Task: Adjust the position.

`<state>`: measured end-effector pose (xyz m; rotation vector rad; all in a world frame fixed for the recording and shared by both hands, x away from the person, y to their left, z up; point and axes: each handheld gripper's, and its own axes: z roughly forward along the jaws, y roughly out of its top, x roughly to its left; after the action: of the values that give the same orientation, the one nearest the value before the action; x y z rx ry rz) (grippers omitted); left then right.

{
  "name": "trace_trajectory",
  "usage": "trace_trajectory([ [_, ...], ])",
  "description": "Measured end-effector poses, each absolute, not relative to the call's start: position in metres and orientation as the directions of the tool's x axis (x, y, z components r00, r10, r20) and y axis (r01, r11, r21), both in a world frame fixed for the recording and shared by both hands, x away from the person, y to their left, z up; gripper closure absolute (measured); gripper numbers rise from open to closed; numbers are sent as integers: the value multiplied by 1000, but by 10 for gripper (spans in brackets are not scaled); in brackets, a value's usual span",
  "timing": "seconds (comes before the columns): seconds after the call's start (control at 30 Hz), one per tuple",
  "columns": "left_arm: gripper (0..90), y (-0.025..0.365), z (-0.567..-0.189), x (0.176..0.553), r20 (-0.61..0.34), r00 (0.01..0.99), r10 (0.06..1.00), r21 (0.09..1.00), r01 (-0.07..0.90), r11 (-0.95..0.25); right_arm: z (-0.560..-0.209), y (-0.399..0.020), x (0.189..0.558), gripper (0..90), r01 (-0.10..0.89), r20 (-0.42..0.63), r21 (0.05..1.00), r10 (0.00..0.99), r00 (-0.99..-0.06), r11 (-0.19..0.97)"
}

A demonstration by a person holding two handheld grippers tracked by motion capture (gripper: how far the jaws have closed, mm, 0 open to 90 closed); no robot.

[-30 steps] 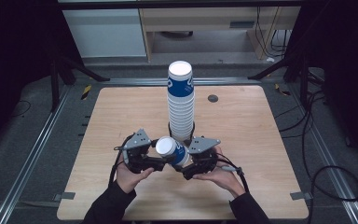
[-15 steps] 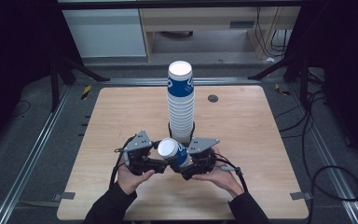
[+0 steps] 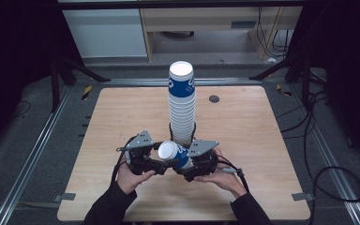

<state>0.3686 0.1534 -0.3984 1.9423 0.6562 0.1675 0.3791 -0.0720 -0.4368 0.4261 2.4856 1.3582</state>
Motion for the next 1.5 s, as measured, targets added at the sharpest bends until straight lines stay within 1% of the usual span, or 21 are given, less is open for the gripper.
trace_trajectory([
  [0.13,185,151,-402,370,-176,839,514,851,393,-350,-437,-70,377,160,107,-124,833,373,-920,542],
  [0.2,231,151,-403,371,-179,840,513,846,397,-356,-439,-68,377,157,96,-149,818,370,-917,567],
  [0.43,253,152,-403,369,-176,844,508,850,390,-355,-440,-68,378,134,98,-148,818,371,-917,567],
  [0.5,257,154,-401,369,-159,840,519,855,380,-354,-439,-69,378,99,114,-133,824,384,-914,555],
  [0.63,258,161,-398,369,-154,836,527,868,369,-331,-436,-74,380,72,138,-100,841,401,-911,524],
  [0.67,258,166,-395,370,-151,834,531,880,358,-312,-433,-78,380,70,144,-85,856,410,-908,497],
  [0.8,257,176,-393,371,-141,832,536,897,336,-287,-429,-85,380,68,152,-69,870,421,-905,470],
  [0.87,257,184,-393,372,-145,834,532,912,322,-256,-426,-94,381,67,168,-37,885,426,-904,434],
  [0.9,258,184,-393,372,-145,834,532,912,322,-256,-426,-94,381,67,168,-37,885,426,-904,434],
  [1.03,258,191,-396,374,-153,847,510,930,298,-216,-427,-99,382,67,188,4,897,418,-908,401],
  [1.13,258,191,-398,374,-160,856,491,933,293,-208,-429,-98,382,62,191,5,892,414,-910,409],
  [1.27,258,186,-401,372,-154,878,454,934,279,-222,-436,-93,382,58,196,33,888,369,-929,415],
  [1.4,258,177,-404,370,-163,896,413,928,281,-243,-439,-90,382,54,197,37,883,355,-934,426],
  [1.5,259,173,-404,368,-156,903,399,927,274,-256,-440,-89,382,50,197,43,882,342,-939,428],
])
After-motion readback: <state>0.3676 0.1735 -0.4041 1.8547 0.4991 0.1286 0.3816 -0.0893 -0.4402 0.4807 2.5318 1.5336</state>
